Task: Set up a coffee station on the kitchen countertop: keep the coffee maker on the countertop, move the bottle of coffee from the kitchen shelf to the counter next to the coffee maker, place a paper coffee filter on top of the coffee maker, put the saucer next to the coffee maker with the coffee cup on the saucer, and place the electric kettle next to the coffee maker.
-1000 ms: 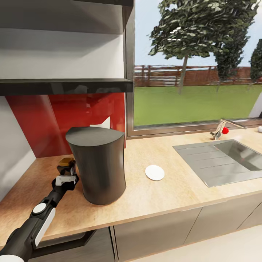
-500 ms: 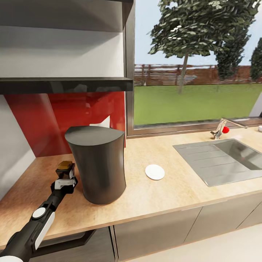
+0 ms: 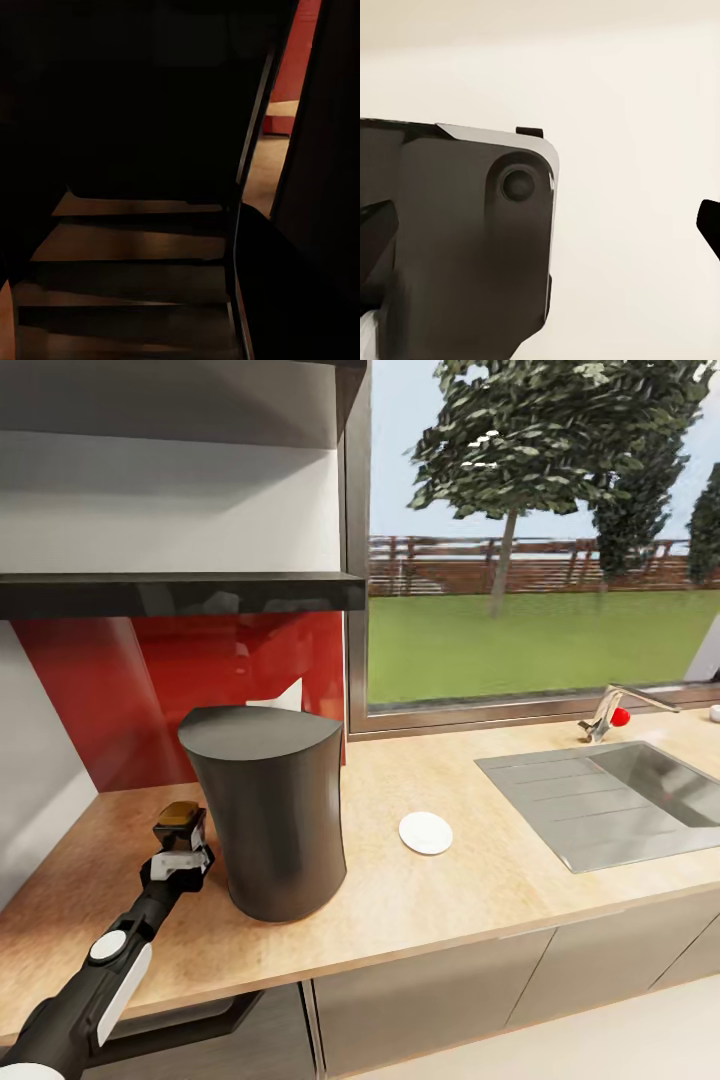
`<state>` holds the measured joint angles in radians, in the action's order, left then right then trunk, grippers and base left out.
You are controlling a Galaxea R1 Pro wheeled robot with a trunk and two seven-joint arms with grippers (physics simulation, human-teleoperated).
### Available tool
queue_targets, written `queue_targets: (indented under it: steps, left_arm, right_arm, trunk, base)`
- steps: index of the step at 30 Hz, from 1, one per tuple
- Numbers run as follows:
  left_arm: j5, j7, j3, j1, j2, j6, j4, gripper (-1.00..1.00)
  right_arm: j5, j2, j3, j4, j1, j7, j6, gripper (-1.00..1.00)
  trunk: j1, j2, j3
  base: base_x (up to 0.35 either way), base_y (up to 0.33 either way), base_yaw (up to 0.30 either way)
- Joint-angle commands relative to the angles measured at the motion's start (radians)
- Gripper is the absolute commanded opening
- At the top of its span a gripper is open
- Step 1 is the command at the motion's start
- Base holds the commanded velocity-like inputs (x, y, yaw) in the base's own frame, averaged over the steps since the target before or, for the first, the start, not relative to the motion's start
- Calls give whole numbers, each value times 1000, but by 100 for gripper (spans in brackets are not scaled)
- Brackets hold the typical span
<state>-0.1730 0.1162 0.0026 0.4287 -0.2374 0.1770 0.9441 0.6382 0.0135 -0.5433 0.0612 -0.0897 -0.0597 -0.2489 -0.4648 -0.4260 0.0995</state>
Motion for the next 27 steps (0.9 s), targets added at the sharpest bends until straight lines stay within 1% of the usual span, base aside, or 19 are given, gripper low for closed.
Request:
queue_targets:
  steps: [1, 5, 8, 9, 13, 27]
  left_arm:
    - [-8, 9, 0, 1, 0, 2, -1, 100]
    - [-9, 8, 0, 1, -2, 43, -26, 100]
    - [-9, 8, 2, 1, -3, 57, -29, 100]
    - [-9, 8, 8, 1, -3, 60, -29, 100]
    - [-10, 8, 38, 1, -3, 64, -30, 100]
    - [-10, 9, 41, 1, -1, 64, -30, 100]
  right_arm:
    - [11, 0, -7, -1, -1, -5, -3, 100]
    - [11, 0, -6, -1, -1, -5, -3, 100]
    - [11, 0, -6, -2, -1, -5, -3, 100]
    - [11, 0, -6, -2, -1, -5, -3, 100]
    - [11, 0, -6, -3, -1, -5, -3, 100]
    - [11, 0, -6, -3, -1, -5, -3, 100]
  trunk:
    - [-1, -2, 2]
    - [-1, -2, 2]
    - [-1, -2, 2]
    - [-1, -2, 2]
    - [-1, -2, 2]
    - [-1, -2, 2]
  base:
    - [0, 0, 0]
    - [0, 0, 0]
    - [0, 0, 0]
    - [0, 0, 0]
    - [0, 0, 0]
    - [4, 0, 0]
